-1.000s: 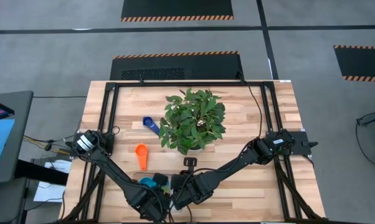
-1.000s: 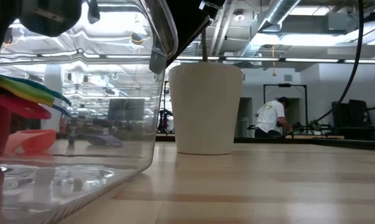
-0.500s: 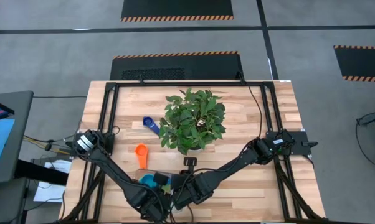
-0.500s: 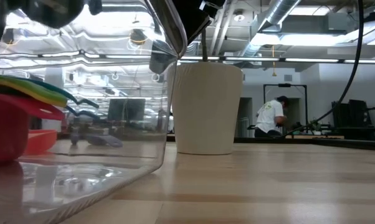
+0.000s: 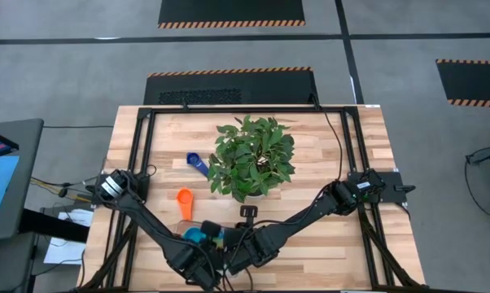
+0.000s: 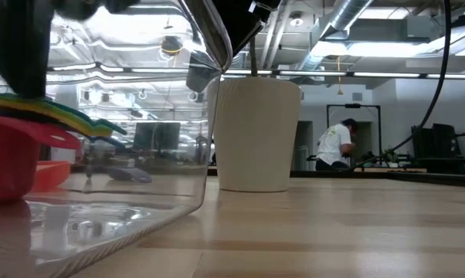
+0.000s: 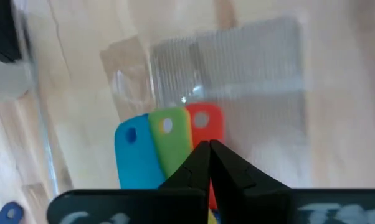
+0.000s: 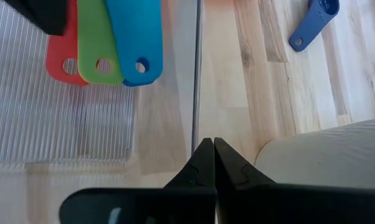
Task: Nest measuring cups in basket
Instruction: Adjust the measuring cups inside the transparent bin
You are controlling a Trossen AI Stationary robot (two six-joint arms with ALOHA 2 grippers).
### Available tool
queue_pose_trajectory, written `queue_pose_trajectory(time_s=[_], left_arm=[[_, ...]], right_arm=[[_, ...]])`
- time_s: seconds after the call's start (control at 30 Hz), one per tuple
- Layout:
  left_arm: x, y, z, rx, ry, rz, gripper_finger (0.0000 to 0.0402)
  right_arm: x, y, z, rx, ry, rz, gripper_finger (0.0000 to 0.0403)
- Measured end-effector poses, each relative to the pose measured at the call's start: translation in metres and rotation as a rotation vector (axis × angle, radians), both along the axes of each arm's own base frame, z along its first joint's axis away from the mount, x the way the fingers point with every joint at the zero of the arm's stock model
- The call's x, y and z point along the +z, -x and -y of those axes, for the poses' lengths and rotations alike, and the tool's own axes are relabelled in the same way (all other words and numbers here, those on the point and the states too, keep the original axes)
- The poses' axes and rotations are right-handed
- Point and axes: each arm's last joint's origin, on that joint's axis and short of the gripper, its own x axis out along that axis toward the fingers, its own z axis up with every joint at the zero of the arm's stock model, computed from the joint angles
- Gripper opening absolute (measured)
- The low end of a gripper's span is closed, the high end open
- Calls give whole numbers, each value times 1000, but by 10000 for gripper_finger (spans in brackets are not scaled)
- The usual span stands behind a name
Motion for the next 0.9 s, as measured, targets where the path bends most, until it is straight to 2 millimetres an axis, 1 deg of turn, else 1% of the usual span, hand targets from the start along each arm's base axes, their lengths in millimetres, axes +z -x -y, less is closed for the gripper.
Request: queue_pose_trajectory(time_s=[0.1, 0.2, 0.3, 0.47, 0.57, 0.6, 0.73, 0.9], left_arm=[[9, 0, 5, -20, 50, -25, 0], [11, 0, 9, -74, 112, -56, 0], [3, -1, 11, -106, 104, -88, 0], [-17, -4, 15, -152, 90, -156, 0], [-28, -6, 15, -150, 31, -158, 0], [-28, -7, 15, -147, 14, -148, 0], [-26, -7, 10, -116, -80, -91, 0], [-24, -6, 7, -86, -135, -66, 0]], right_arm=[[0, 0, 0, 0, 0, 0, 4], [0, 0, 0, 1, -1, 0, 4], [0, 0, 0, 1, -1, 0, 4], [0, 1, 0, 2, -1, -6, 4], [0, 1, 0, 2, -1, -5, 4], [0, 1, 0, 2, -1, -5, 4], [0, 1, -1, 3, 2, -8, 4], [0, 1, -1, 5, -6, -11, 4]])
